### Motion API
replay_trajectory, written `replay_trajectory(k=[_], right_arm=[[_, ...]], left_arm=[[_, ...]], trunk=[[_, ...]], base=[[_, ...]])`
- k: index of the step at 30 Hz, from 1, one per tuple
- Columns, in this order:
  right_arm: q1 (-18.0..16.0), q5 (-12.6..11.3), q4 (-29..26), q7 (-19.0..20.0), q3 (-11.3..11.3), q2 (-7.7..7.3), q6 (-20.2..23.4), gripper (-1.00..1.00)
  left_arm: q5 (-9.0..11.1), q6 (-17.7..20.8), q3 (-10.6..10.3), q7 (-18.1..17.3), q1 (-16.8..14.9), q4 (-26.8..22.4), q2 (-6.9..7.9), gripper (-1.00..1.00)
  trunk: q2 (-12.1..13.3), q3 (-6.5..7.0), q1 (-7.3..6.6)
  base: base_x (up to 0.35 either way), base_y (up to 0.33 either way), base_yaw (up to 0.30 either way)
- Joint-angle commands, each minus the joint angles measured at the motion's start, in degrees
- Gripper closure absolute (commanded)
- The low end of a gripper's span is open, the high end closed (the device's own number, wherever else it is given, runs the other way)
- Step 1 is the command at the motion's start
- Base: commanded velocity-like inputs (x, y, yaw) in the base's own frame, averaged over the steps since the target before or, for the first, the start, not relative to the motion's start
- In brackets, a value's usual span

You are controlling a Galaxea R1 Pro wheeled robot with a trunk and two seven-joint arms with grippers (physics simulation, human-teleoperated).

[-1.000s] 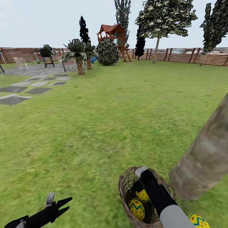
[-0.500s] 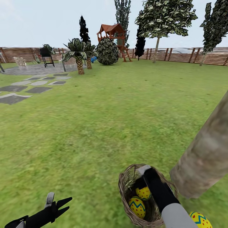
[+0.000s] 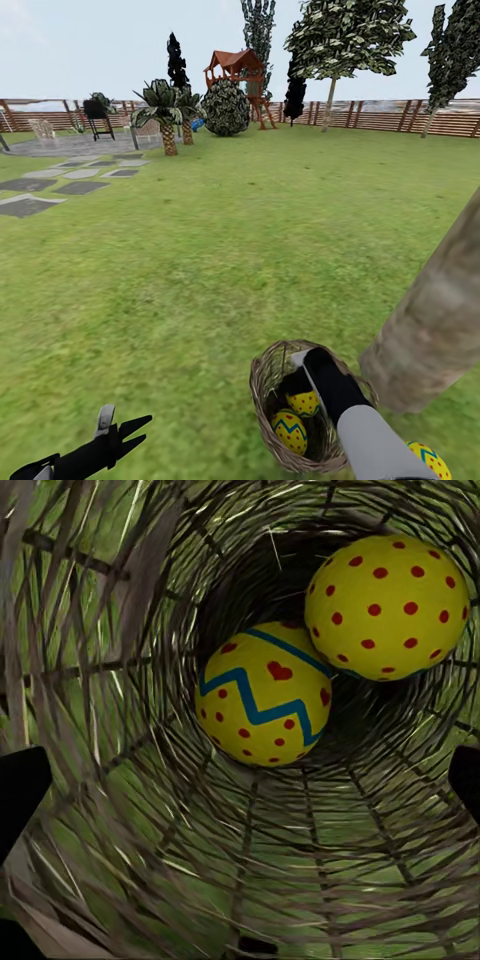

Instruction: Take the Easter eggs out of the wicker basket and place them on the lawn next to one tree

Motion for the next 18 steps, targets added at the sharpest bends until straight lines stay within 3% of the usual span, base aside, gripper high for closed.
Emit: replay_trajectory(k=[1, 5, 12, 15, 18], right_arm=[[-0.2, 0.5, 0.0, -0.1, -1.2, 0.06, 0.1, -1.0], [-1.4, 0.4, 0.3, -2.4, -2.7, 0.06, -0.2, -1.0], [-2.6, 0.3, 1.1, -3.3, -3.0, 0.05, -2.1, -1.0], [-4.0, 0.3, 3.6, -3.7, -3.6, 0.0, -3.0, -1.0], [-5.3, 0.3, 6.9, -4.0, -5.5, -0.05, -5.3, -1.0]], left_arm=[[0.5, 0.6, -0.4, -0.1, 0.0, 0.0, 0.05, -1.0], [0.5, 0.6, -0.4, -0.1, 0.0, 0.0, 0.05, -1.0], [0.5, 0.6, -0.4, 0.0, 0.0, 0.0, 0.05, -1.0], [0.5, 0.6, -0.4, 0.0, 0.0, 0.0, 0.05, -1.0], [0.5, 0.6, -0.4, -0.1, 0.0, 0.0, 0.05, -1.0]], trunk=[[-0.4, -0.24, 0.22], [-2.0, -0.95, 1.1], [-4.9, -2.21, 2.63], [-6.1, -2.75, 3.29], [-7.3, -3.29, 3.95]], base=[[0.0, 0.0, 0.0], [0.0, 0.0, 0.0], [0.0, 0.0, 0.0], [0.0, 0.0, 0.0], [0.0, 0.0, 0.0]])
